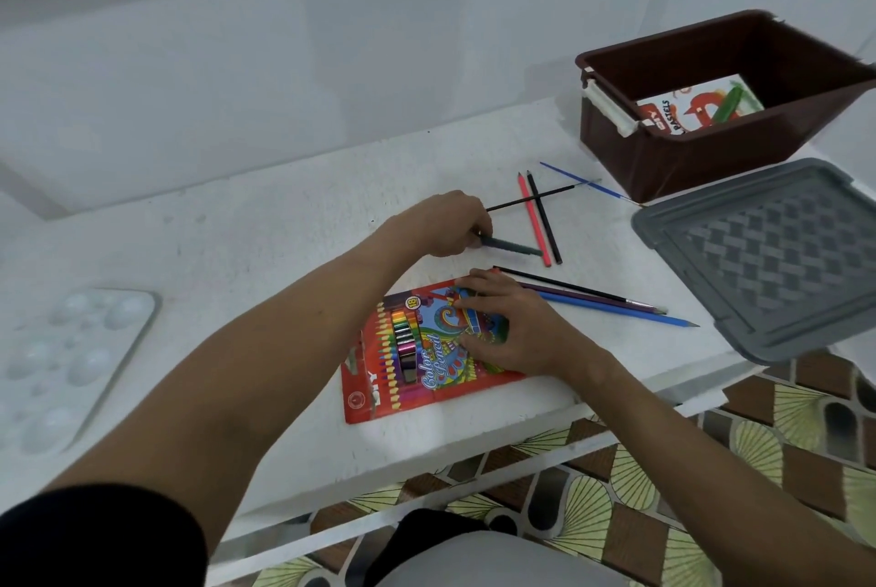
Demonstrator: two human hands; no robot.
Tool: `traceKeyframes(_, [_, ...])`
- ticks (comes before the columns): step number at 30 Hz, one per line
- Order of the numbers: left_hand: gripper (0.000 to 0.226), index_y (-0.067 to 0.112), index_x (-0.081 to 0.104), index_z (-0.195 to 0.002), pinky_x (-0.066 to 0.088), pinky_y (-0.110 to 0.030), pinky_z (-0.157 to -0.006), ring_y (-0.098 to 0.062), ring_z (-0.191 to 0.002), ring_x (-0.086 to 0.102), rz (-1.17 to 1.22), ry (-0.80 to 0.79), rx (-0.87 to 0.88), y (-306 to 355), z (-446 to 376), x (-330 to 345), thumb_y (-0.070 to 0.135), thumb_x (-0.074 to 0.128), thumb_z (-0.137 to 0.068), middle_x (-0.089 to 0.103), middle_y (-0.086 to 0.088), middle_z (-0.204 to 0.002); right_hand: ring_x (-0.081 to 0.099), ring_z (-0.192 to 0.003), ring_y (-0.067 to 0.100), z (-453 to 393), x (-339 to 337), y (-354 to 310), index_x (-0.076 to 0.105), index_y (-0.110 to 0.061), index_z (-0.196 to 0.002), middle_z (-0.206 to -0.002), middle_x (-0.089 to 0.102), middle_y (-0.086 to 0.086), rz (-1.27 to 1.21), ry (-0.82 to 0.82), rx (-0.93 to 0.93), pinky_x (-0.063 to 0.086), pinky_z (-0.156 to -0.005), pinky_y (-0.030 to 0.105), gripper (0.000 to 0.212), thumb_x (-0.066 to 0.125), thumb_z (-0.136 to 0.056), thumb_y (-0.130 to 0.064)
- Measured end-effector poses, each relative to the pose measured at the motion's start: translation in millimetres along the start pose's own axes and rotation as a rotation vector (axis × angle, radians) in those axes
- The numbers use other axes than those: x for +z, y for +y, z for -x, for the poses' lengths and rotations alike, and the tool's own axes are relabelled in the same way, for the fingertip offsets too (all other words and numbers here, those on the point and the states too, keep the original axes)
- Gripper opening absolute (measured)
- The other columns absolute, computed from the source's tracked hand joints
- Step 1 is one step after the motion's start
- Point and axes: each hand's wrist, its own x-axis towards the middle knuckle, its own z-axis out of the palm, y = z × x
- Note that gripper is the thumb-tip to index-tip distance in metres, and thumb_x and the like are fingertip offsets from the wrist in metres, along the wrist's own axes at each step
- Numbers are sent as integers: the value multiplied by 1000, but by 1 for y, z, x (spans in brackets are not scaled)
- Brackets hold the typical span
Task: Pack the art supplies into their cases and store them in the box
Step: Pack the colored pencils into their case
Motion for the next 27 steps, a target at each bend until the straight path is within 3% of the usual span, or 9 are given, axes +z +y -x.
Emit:
traceKeyframes(5, [28, 13, 64, -121, 38, -24, -81, -15, -93, 54, 223, 62, -88, -5, 14, -16, 17, 54, -95, 66, -3, -113, 19, -133, -5, 0, 0, 0, 56, -22, -129, -145, 42, -7, -12, 16, -11, 19, -110, 22, 53, 67, -82, -44])
traceKeyframes(13, [28, 11, 62, -122, 47, -30, -80, -18, -87, 62, 339, 105, -269, -22, 95, -15, 16, 52, -96, 65, -3, -102, 24, -134, -1, 1, -1, 0, 57, -21, -128, -144, 44, -6, -30, 27, -24, 23, -109, 22, 56, 64, -80, -49])
traceKeyframes(16, [27, 16, 62, -120, 48, -28, -75, -15, -81, 64, 354, 198, -362, -32, 139, -6, 20, 56, -95, 65, 1, -101, 28, -136, 5, 1, 1, 1, 59, -20, -127, -143, 45, -5, -45, 35, -27, 26, -111, 26, 57, 62, -78, -49])
traceKeyframes(19, [17, 21, 66, -107, 43, -17, -64, -6, -75, 62, 402, 272, -456, -33, 193, 9, 24, 63, -90, 63, 11, -89, 30, -136, 6, 1, 1, 0, 60, -20, -127, -142, 46, -6, -55, 45, -28, 27, -112, 28, 55, 65, -78, -46])
traceKeyframes(27, [14, 22, 74, -87, 42, -10, -66, -5, -74, 59, 430, 260, -511, -25, 298, 60, 10, 73, -81, 64, 15, -83, 28, -137, 7, 1, 4, -3, 58, -17, -127, -141, 46, -5, -68, 54, -23, 28, -114, 34, 51, 70, -82, -36])
